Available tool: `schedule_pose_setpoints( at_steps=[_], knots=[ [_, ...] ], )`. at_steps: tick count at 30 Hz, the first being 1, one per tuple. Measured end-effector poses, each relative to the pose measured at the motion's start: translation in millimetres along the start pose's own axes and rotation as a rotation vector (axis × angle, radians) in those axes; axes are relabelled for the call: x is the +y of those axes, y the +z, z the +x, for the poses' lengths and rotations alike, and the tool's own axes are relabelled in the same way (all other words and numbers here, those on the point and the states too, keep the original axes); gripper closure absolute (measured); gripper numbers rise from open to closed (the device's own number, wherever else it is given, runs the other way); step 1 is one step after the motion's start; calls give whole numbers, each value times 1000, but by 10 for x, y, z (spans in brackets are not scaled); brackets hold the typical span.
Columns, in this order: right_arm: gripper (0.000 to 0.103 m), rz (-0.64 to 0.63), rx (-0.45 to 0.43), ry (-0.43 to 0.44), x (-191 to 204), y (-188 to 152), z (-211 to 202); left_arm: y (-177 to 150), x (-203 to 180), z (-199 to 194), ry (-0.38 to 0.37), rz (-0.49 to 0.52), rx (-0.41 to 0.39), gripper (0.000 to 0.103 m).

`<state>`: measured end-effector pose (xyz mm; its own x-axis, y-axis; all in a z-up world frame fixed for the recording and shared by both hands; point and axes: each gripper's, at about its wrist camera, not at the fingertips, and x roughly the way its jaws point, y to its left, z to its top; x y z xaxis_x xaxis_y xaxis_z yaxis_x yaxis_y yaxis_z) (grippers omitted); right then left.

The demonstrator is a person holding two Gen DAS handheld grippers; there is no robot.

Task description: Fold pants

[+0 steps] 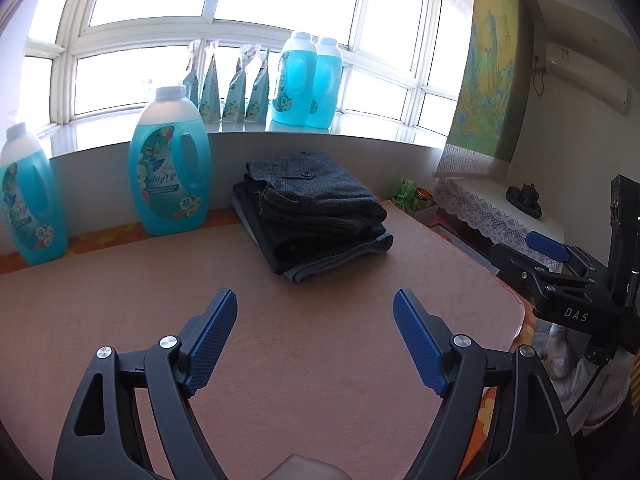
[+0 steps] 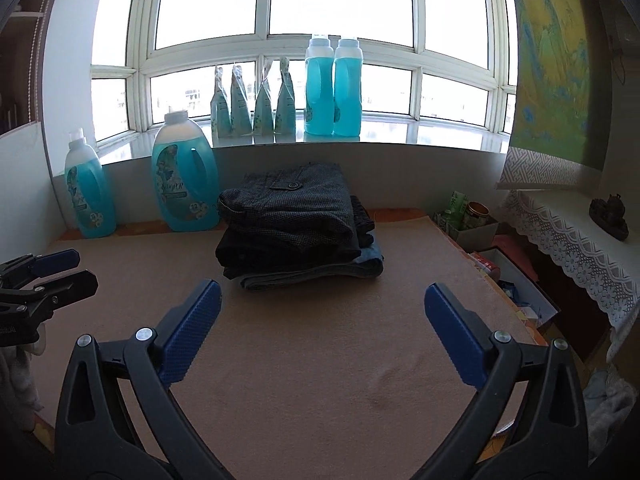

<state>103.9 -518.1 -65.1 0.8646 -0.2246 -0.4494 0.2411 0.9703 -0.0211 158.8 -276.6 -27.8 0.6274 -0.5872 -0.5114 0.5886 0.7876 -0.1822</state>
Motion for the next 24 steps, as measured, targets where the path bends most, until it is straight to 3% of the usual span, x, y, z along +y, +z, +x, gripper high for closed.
schedule_pose_setpoints(
  at_steps=[12, 24],
  knots=[
    [0, 151, 56, 18, -180, -538, -84, -334, 113, -158, 48, -63, 8, 20],
    [0, 191, 88, -42, -312, -705, -14, -430, 135, -238, 154, -32, -5, 20]
  ],
)
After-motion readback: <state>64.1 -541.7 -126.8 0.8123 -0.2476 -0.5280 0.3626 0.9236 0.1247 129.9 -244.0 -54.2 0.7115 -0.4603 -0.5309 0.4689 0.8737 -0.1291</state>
